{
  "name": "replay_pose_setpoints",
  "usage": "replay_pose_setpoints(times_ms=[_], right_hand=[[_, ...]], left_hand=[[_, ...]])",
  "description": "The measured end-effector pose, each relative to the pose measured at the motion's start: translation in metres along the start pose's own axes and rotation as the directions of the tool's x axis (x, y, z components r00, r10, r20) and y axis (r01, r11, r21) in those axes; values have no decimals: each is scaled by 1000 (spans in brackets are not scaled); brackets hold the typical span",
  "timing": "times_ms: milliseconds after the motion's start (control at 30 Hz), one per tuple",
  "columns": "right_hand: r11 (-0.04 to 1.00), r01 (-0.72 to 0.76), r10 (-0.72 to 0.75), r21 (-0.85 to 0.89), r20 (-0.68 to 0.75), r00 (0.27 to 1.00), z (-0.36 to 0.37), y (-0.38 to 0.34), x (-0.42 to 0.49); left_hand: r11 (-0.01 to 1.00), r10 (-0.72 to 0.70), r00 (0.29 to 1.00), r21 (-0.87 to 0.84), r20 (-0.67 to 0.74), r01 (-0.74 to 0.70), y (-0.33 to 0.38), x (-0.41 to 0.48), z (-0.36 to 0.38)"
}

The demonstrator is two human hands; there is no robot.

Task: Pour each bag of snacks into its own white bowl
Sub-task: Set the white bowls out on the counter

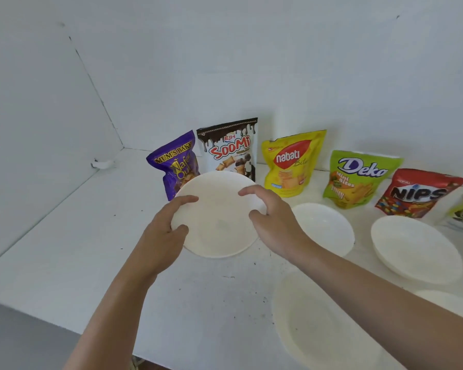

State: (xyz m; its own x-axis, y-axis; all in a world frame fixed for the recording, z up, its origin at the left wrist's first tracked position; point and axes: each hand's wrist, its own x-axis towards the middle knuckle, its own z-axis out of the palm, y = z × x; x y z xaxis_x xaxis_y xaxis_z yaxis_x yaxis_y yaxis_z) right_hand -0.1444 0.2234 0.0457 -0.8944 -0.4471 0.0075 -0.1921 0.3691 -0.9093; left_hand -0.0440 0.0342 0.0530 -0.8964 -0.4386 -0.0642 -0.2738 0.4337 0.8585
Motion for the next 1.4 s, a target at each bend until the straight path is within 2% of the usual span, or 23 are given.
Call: replay_pose_setpoints(times_ms=[233, 433, 700, 933, 1067, 1400], right_hand=[[990, 123, -133, -76, -155, 979, -105, 14, -47], [987, 111, -135, -117, -219, 966, -206, 53, -103], [999, 30, -42, -43, -307, 951, -327, 125, -199], [997, -66, 44, -50, -368, 929, -397, 187, -274], [988, -148, 120, -37, -413, 903, -419, 226, -303], [949, -300, 266, -92, -270, 925, -421, 286, -325]], left_hand=[[985, 124, 990, -126, 63, -115, 76, -24, 61], [973, 195, 971, -156, 138, -173, 136, -70, 156], [959, 248, 940, -198, 234, -204, 190, -144, 297], [961, 249, 926, -188, 284, -201, 203, -209, 404], [975, 198, 927, -164, 318, -152, 199, -237, 455], [996, 6, 939, -91, 343, 27, 174, -253, 503]])
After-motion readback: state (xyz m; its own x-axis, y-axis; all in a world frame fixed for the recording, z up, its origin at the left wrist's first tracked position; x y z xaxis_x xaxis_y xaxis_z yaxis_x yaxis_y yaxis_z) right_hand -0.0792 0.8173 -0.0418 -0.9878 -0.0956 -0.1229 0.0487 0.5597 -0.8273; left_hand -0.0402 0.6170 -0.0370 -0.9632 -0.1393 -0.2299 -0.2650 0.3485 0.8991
